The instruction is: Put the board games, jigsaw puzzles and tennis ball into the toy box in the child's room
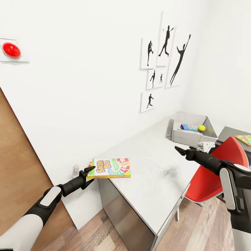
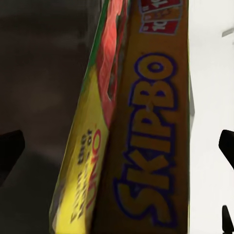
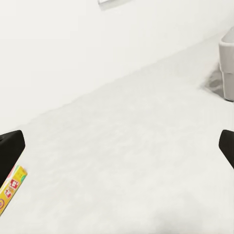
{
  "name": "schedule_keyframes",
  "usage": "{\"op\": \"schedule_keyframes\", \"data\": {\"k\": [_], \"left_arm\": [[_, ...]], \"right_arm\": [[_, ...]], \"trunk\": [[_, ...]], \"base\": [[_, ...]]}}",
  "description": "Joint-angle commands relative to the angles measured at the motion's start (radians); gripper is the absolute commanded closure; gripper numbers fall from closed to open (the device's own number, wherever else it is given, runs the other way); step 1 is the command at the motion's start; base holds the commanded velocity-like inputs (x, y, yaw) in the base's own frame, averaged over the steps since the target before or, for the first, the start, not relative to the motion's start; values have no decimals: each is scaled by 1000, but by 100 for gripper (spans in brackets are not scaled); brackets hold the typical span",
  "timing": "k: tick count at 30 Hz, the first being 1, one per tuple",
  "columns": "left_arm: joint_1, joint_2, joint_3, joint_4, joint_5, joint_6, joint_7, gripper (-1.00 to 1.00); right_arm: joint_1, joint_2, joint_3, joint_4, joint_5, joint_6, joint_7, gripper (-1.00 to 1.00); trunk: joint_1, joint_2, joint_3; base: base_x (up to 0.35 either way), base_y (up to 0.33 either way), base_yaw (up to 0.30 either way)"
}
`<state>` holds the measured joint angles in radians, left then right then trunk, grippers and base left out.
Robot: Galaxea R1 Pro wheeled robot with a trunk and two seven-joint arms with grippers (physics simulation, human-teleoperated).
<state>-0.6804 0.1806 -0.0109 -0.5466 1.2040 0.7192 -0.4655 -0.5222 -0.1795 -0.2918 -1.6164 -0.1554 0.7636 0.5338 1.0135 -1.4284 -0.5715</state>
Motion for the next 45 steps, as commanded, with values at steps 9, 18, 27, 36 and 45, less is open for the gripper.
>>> {"op": "schedule_keyframes", "data": {"k": [9,18,27,36,45], "left_arm": [[0,-2,-3,-6,5,4,-2,100],[5,-1,-3,-37,3,5,-4,100],[31,-2,-5,-146,4,10,-6,100],[41,-8,-80,-203,6,12,-2,100],[164,-55,-90,-549,6,19,212,100]], "right_arm": [[-1,0,-1,-1,-7,8,0,-100],[0,0,-1,-1,-7,8,0,-100],[1,0,-1,0,-7,7,0,-100],[0,0,-3,-1,-7,6,0,-100],[-1,0,-3,0,-6,-34,-1,-100]], "trunk": [[0,-1,-1],[0,-1,-1],[0,-1,-1],[0,-1,-1],[0,-1,-1]], "base": [[0,0,-3],[0,0,0],[0,0,0],[0,0,0],[0,0,0]]}}
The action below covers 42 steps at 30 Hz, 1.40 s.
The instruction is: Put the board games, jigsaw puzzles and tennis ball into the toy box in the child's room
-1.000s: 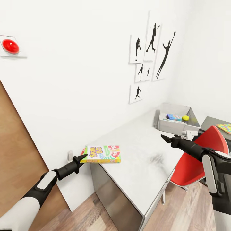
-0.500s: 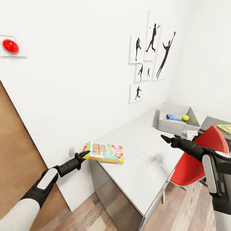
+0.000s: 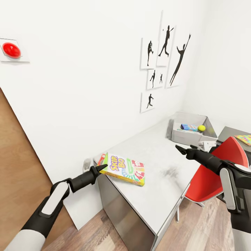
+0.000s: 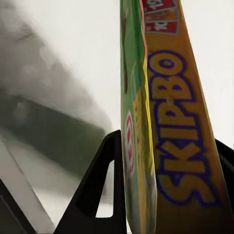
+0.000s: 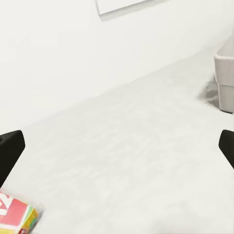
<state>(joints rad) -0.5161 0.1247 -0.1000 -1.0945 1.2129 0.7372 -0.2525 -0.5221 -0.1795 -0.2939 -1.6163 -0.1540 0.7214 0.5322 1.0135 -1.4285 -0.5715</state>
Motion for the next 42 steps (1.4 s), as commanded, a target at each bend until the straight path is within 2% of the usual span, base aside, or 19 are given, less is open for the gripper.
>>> {"op": "schedule_keyframes", "data": {"k": [1,2,3,6,9,10,14,18,19,21,23,24,28,29,32,33,37,42], "left_arm": [[10,0,-2,-33,-3,3,19,100],[26,-1,-8,-92,-4,4,51,100],[54,-1,-53,-190,-1,1,108,100],[69,-2,-81,-241,11,3,146,100],[70,-3,-84,-253,22,5,149,100],[77,-3,-85,-287,38,6,151,100],[85,-2,-84,-321,41,7,152,100],[86,-3,-87,-341,42,12,170,100],[86,-4,-87,-348,42,13,185,100],[86,-7,-89,-361,43,15,208,100],[87,-11,-89,-368,43,15,220,100],[87,-20,-90,-386,43,16,241,100],[87,-22,-89,-407,43,17,250,100],[87,-22,-87,-416,44,17,251,100],[87,-22,-85,-425,45,17,252,100],[87,-22,-84,-429,44,17,252,100],[87,-22,-83,-434,45,18,254,100],[87,-23,-83,-436,45,18,267,100]], "right_arm": [[-1,0,-2,-1,-7,6,1,-100],[-1,0,-5,-1,-7,4,1,-100],[-1,-2,-11,-1,-7,2,1,-100],[-10,-10,-19,-2,-7,3,2,-100],[-13,-17,-32,-2,-7,4,2,-100],[-14,-22,-40,-2,-7,4,2,-100],[-16,-25,-43,-2,-7,4,3,-100],[-17,-71,-44,-2,-7,6,4,-100],[-17,-94,-45,-2,-8,11,4,-100],[-18,-119,-50,-2,-8,27,7,-100],[-18,-128,-54,-2,-9,35,14,-100],[-18,-139,-59,-2,-9,44,44,-100],[-19,-149,-64,-2,-9,50,79,-100],[-18,-166,-76,-2,-10,55,123,-100],[-18,-183,-104,-2,-10,76,190,-100],[-19,-190,-126,-2,-10,96,235,-100],[-20,-194,-159,-2,-10,131,309,-100],[-21,-193,-166,-2,-9,138,323,-100]], "trunk": [[0,-1,-1],[0,-1,-1],[0,-1,-1],[0,-1,-1],[0,-1,-1],[0,-1,-1],[0,-1,-1],[0,-1,-1],[0,-1,-1],[0,-1,-1],[0,-1,-1],[0,-1,-1],[0,-1,-1],[0,-1,-1],[0,-1,-1],[0,-1,-1],[0,-1,-1],[0,-1,-1]], "base": [[0,0,0],[0,0,0],[0,0,0],[0,0,0],[0,0,0],[0,-174,-33],[0,-262,-14],[0,-305,-4],[0,-315,-2],[0,-318,-1],[0,-321,-1],[0,-323,-20],[0,-323,-12],[0,-323,-3],[0,-323,-2],[0,-324,-1],[0,-324,0],[-8,-324,0]]}}
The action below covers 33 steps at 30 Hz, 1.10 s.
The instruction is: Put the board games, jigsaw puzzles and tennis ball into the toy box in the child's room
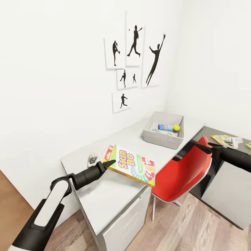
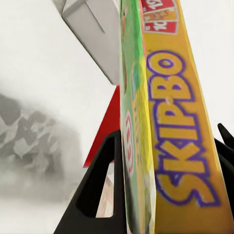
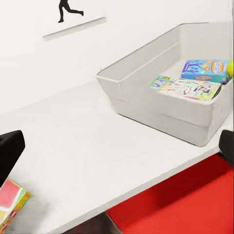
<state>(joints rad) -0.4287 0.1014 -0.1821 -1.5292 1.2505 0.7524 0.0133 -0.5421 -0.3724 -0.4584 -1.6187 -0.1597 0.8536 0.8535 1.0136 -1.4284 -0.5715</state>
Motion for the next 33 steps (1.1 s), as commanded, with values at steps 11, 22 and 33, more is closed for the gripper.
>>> {"op": "schedule_keyframes", "data": {"k": [11,22,33], "left_arm": [[-2,2,2,-7,14,2,8,100],[-7,12,23,-44,70,2,10,100],[-24,-33,133,-74,88,-44,27,100]], "right_arm": [[-1,1,-5,0,-3,8,7,-100],[-2,-3,-7,0,-3,8,6,-100],[-2,-3,-8,0,-3,7,6,-100]], "trunk": [[0,-1,-1],[0,-1,-1],[0,-1,-1]], "base": [[-63,-324,0],[-74,-309,48],[-12,-58,262]]}}
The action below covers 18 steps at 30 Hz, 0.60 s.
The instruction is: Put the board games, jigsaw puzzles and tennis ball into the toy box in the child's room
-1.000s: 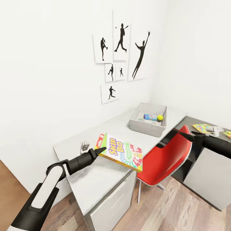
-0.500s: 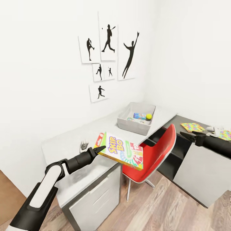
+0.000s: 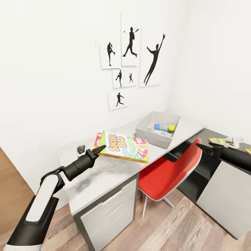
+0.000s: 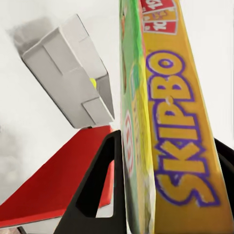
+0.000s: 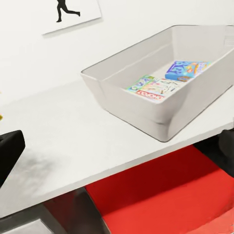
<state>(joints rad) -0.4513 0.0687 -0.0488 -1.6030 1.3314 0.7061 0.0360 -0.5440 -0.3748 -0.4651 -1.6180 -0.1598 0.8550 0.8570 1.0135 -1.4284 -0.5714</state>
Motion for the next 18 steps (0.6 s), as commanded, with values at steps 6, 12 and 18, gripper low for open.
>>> {"op": "schedule_keyframes", "data": {"k": [6,12,18], "left_arm": [[-134,-96,-38,-3,10,3,235,100],[-269,-150,-118,2,12,83,402,100],[-295,-180,-132,0,17,35,427,100]], "right_arm": [[-6,-5,-2,0,-3,7,2,-100],[-12,-7,-16,0,-3,7,2,-100],[-12,-8,-38,0,-3,8,3,-100]], "trunk": [[0,-1,-1],[0,-1,-1],[0,-1,-1]], "base": [[-1,-4,292],[0,-1,293],[1,-7,281]]}}
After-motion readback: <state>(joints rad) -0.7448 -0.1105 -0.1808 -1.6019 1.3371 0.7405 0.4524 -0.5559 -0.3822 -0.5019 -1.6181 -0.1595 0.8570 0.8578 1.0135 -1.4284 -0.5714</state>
